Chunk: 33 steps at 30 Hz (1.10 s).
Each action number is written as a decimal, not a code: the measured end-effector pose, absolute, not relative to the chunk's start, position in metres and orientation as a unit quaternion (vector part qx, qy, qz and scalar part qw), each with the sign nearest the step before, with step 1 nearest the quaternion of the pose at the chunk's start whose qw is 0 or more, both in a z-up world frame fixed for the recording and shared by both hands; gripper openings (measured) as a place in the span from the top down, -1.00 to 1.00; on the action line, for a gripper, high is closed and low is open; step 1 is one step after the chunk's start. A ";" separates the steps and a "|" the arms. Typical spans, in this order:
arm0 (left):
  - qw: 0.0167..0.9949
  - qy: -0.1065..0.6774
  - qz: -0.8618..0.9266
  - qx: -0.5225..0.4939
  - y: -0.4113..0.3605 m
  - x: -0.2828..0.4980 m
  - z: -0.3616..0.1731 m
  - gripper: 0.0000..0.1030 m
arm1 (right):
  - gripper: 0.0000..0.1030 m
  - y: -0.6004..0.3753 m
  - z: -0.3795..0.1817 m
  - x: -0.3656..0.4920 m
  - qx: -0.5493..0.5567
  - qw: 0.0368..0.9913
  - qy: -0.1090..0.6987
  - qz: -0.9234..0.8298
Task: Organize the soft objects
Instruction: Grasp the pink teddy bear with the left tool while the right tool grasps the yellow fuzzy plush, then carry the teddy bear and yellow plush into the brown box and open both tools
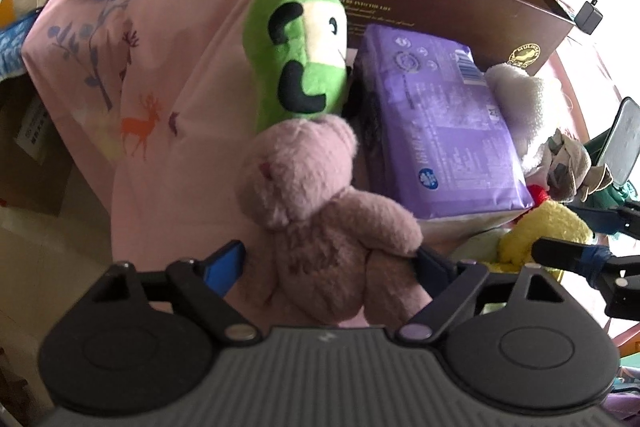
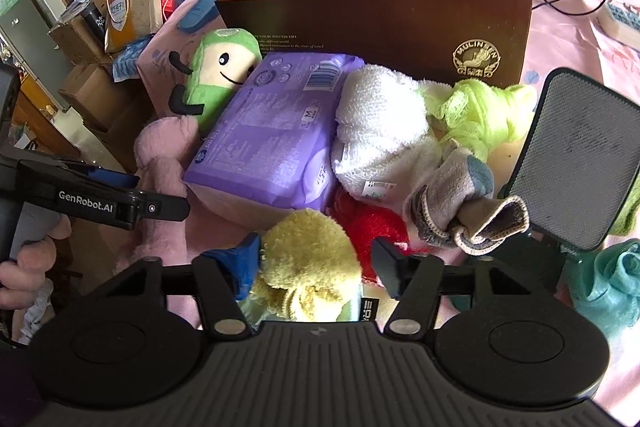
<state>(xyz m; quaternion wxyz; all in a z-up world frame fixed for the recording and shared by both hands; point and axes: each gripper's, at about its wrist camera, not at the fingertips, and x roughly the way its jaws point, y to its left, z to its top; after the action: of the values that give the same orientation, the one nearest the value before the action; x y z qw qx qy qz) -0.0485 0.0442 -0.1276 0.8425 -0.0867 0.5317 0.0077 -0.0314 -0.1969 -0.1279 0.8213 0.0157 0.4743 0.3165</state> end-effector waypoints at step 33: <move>0.876 0.456 -0.085 -0.133 0.062 -0.082 -0.080 -0.10 | 0.67 -0.242 -0.088 -0.035 0.086 0.842 0.431 0.312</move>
<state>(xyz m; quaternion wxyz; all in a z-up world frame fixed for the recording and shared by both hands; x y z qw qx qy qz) -0.0824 0.0622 -0.0800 0.8757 -0.1333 0.4562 -0.0850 -0.0352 -0.2421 -0.0883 0.8421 0.0858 0.4313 0.3121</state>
